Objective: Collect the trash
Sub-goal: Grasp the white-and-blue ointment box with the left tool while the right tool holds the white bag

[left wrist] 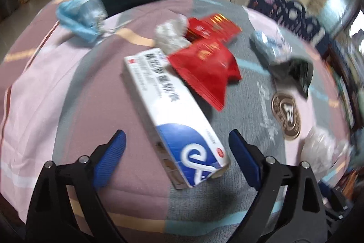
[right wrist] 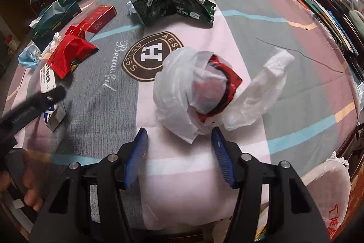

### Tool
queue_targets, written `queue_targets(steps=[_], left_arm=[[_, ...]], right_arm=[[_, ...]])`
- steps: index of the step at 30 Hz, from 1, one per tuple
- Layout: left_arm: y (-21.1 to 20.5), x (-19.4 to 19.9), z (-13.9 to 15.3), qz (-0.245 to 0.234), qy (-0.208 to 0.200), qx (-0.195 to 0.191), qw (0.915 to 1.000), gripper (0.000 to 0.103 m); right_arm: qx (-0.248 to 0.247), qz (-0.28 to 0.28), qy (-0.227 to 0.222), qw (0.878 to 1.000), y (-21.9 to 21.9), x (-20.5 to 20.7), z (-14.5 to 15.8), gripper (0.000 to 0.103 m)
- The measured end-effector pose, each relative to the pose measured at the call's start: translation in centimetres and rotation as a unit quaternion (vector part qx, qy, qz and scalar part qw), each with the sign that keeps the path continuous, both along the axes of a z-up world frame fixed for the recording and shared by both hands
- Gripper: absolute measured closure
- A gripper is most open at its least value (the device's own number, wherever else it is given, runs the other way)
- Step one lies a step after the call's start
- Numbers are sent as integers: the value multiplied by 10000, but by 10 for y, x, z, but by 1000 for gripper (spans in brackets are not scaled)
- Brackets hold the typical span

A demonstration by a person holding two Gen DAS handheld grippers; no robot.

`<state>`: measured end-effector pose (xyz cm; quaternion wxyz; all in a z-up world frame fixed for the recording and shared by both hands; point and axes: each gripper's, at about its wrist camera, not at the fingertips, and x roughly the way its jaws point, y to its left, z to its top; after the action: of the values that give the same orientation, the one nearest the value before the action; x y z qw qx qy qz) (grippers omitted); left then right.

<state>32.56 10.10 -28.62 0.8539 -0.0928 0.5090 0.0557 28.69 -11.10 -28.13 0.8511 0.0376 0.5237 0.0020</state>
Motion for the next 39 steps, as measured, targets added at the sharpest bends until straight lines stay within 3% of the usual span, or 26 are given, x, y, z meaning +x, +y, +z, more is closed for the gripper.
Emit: queue_targets(steps=[3,4,6,7,9,13,16,18,19,20,22,27,30,31,32,33,35,39], left_arm=[[-24,3,-6,-352,88,704,9969,10],[-27,2,-5,-409,45,761,9963,13],[-24,1,-5,-444,-14,542,9975,22],[-22,0,-4,-395,-49,565,9976,32],[-16,-1,-2,-292,-110,459,9985,37],[7,-7,5,70,-349,75,9993,49],[19,-13,14,299,-635,-87,9975,53],[23,-17,19,383,-787,-96,9961,54],[24,-18,22,419,-874,-103,9952,55],[25,-20,24,449,-951,-118,9944,55],[27,-28,32,531,-1114,-119,9923,56],[35,-40,45,727,-1451,-122,9867,56],[38,-41,47,792,-1524,-198,9849,56],[39,-42,48,809,-1548,-219,9844,56],[41,-43,48,818,-1579,-246,9837,56],[42,-45,49,827,-1607,-260,9832,56],[42,-46,50,821,-1644,-278,9826,56],[41,-46,51,790,-1694,-279,9820,56]], right_arm=[[-10,1,-27,10000,2,-1,1,44],[-26,-8,-61,10000,2,-2,2,44],[-63,-4,-134,9999,1,-2,5,44],[-78,-4,-171,9998,1,-1,6,44],[-97,-6,-278,9996,0,-1,11,44],[-234,4,-396,9989,1,7,16,34],[-362,40,-430,9984,0,17,12,34],[-298,73,-424,9986,-1,22,9,44],[-264,89,-370,9989,-2,23,7,67],[-223,91,-280,9993,-3,24,4,81],[-86,81,-253,9996,-6,21,4,96],[-5,175,-521,9985,-10,6,23,98],[259,114,-573,9980,-18,4,34,90],[309,30,-614,9976,-20,5,37,68],[319,-118,-696,9970,-24,6,41,39],[295,-251,-797,9961,-26,8,44,33],[143,-330,-871,9955,-25,16,45,32],[-374,-21,-597,9975,-11,43,26,34]])
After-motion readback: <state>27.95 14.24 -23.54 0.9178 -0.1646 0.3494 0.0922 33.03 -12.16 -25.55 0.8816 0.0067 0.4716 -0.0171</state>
